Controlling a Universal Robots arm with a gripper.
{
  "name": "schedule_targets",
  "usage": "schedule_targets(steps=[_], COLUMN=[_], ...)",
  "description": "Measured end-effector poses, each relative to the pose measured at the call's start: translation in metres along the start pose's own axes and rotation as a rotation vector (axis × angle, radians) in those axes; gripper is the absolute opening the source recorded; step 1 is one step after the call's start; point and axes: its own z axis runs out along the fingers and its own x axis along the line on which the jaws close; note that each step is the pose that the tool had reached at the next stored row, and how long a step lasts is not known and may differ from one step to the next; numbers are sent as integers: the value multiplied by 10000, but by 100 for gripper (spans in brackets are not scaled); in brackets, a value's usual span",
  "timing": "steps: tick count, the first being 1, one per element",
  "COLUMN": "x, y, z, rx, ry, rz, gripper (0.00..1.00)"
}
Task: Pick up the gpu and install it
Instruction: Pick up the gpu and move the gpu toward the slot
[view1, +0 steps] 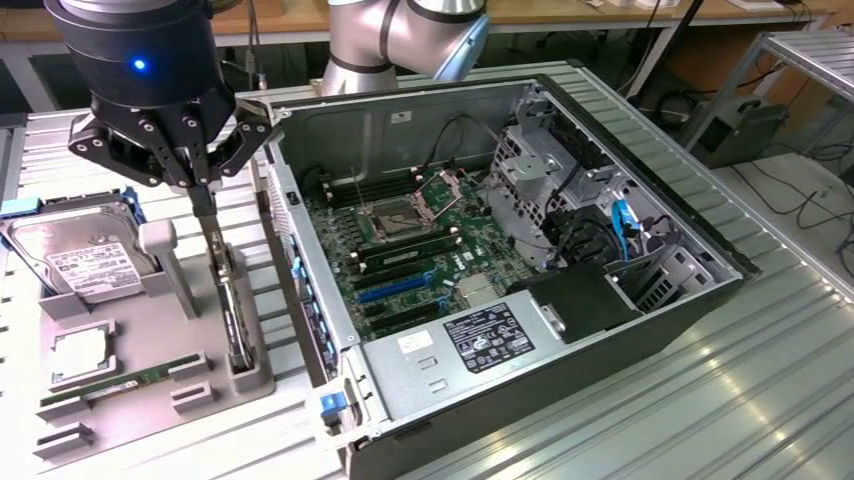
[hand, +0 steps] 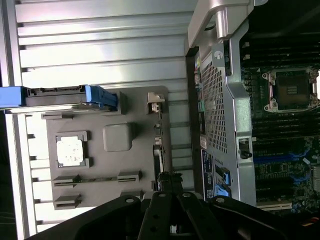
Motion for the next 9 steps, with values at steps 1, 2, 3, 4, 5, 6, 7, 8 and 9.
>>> schedule_targets(steps=[1, 2, 3, 4, 5, 6, 7, 8, 9], x=[0, 0, 0, 0, 0, 0, 0, 0, 0], y=[0, 0, 0, 0, 0, 0, 0, 0, 0], z=[0, 0, 0, 0, 0, 0, 0, 0, 0], rx=[0, 0, 0, 0, 0, 0, 0, 0, 0], ry=[0, 0, -1, 0, 0, 0, 0, 0, 0], rz=[0, 0, 0, 0, 0, 0, 0, 0, 0], gripper=[11, 11, 11, 11, 11, 11, 17, 24, 30])
